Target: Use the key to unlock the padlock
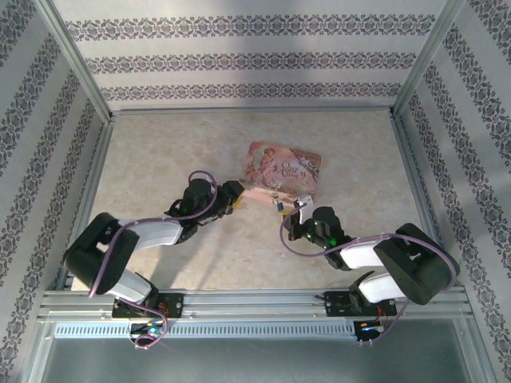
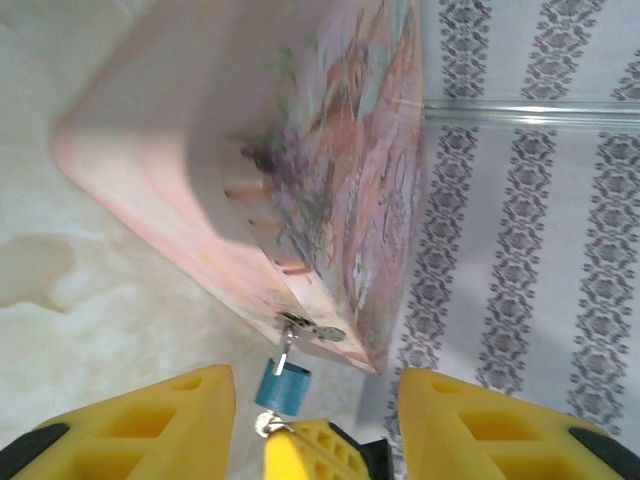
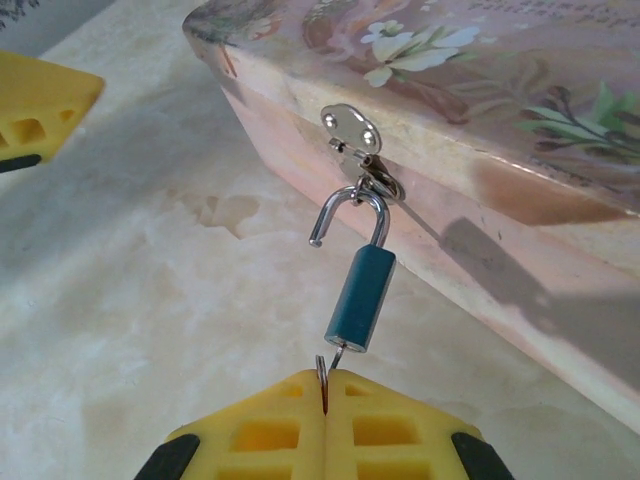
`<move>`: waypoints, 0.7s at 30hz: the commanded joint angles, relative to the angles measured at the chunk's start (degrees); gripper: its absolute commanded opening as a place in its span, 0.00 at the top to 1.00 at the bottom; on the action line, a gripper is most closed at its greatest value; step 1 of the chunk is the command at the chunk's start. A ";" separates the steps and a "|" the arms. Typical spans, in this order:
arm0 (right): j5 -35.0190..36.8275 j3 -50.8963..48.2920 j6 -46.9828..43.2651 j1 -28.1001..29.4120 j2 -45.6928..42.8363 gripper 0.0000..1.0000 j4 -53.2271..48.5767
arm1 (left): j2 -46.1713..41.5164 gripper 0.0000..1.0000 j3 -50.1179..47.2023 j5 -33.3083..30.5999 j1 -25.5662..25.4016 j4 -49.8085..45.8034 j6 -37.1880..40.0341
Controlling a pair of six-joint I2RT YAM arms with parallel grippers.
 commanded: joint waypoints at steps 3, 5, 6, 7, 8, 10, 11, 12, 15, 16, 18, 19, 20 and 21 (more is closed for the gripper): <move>-10.31 -1.23 6.85 -4.62 2.67 1.00 3.95 | -8.94 0.48 4.31 -5.29 2.28 -21.83 13.82; -12.29 -1.12 9.05 -6.36 4.27 1.00 5.27 | -11.29 0.46 5.77 -6.86 2.80 -26.66 16.98; -13.15 -1.04 10.16 -7.19 5.18 1.00 5.81 | -12.38 0.45 6.64 -7.81 2.92 -29.01 18.67; -13.99 -0.75 11.15 -7.96 6.19 1.00 6.23 | -13.20 0.43 7.53 -8.73 3.10 -31.45 20.22; -14.53 -0.52 11.88 -8.50 7.14 1.00 6.39 | -13.77 0.42 8.24 -9.62 3.10 -33.26 21.43; -15.39 -0.06 12.72 -9.50 9.34 0.98 7.22 | -14.45 0.39 9.47 -11.31 3.46 -36.31 24.00; -15.33 0.02 13.19 -9.86 10.26 0.97 7.82 | -14.42 0.37 9.82 -11.80 3.69 -36.88 25.35; -15.45 0.03 13.48 -10.15 11.32 0.97 8.83 | -14.04 0.35 10.35 -12.11 4.05 -37.72 26.92; -15.92 0.41 14.51 -10.71 13.70 0.92 10.66 | -10.64 0.32 12.73 -9.65 5.96 -38.92 31.54; -16.02 0.59 14.90 -10.81 14.18 0.91 11.03 | -8.74 0.32 14.03 -8.00 6.64 -39.39 33.19; -15.62 0.59 15.15 -10.96 14.43 0.88 11.27 | -4.94 0.31 17.49 -4.97 7.32 -41.03 36.23; -15.14 0.50 15.08 -11.14 14.27 0.85 11.28 | -2.93 0.31 19.51 -3.72 7.34 -42.16 38.13; -14.70 0.26 15.00 -11.29 13.97 0.83 11.27 | -1.41 0.31 21.33 -2.97 7.34 -43.28 39.45; -14.44 0.01 14.84 -11.54 13.54 0.81 11.14 | 0.49 0.31 23.24 -2.19 7.34 -44.25 40.78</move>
